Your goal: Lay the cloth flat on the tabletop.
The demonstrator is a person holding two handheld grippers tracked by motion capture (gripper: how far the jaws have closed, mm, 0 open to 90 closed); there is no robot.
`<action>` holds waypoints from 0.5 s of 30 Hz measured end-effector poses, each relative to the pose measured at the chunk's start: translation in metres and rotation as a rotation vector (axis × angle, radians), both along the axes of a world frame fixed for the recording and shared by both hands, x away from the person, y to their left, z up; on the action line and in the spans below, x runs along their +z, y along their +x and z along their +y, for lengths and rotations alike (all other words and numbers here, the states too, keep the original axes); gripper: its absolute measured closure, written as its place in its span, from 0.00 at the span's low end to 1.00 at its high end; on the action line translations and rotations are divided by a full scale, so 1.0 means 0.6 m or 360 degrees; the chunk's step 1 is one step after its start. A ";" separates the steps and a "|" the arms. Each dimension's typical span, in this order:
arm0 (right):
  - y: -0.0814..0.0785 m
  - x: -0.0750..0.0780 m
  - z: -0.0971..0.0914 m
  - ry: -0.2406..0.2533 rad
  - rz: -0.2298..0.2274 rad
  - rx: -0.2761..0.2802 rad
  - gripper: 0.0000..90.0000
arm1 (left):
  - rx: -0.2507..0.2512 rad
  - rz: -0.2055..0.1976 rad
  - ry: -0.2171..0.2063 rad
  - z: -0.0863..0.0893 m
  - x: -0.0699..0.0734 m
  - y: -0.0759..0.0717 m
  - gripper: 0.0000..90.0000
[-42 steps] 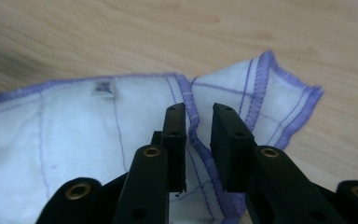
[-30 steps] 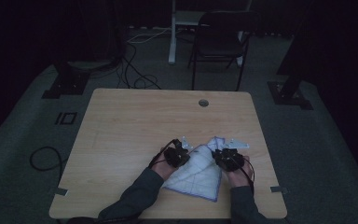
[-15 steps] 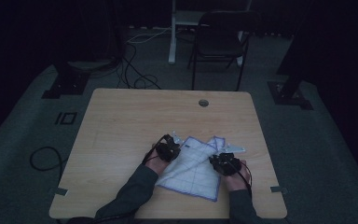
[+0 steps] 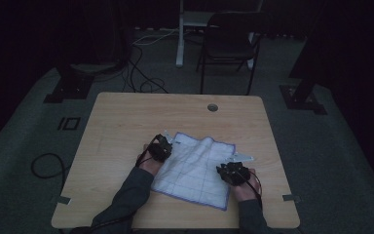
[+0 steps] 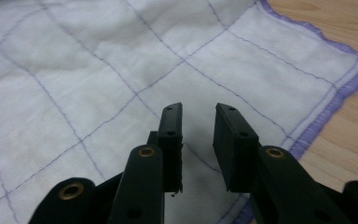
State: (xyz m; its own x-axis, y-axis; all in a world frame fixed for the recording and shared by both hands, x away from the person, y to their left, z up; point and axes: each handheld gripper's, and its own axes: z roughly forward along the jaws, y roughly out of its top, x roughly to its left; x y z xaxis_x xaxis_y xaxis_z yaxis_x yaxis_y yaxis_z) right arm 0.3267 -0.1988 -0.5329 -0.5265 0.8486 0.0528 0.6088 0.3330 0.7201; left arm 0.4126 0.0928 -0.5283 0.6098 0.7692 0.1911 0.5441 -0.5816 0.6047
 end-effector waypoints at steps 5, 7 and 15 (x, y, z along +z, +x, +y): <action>-0.005 0.000 0.003 0.0001 -0.0007 0.0026 0.80 | 0.0073 -0.0024 -0.0039 0.029 -0.003 0.003 1.00; -0.008 0.002 0.003 0.0008 -0.0026 0.0046 0.80 | 0.0095 -0.0035 -0.0045 0.039 -0.004 0.001 1.00; -0.019 0.000 0.010 -0.0025 -0.0045 0.0107 0.78 | 0.0164 -0.0050 -0.0061 0.069 -0.006 -0.005 1.00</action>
State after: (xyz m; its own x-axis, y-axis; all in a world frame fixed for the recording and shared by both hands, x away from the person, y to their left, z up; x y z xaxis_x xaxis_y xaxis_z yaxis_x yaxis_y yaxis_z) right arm 0.3152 -0.1927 -0.5327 -0.5834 0.8119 0.0237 0.5641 0.3840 0.7310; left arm 0.4095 0.1342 -0.5319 0.5215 0.8345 0.1779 0.5801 -0.4996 0.6434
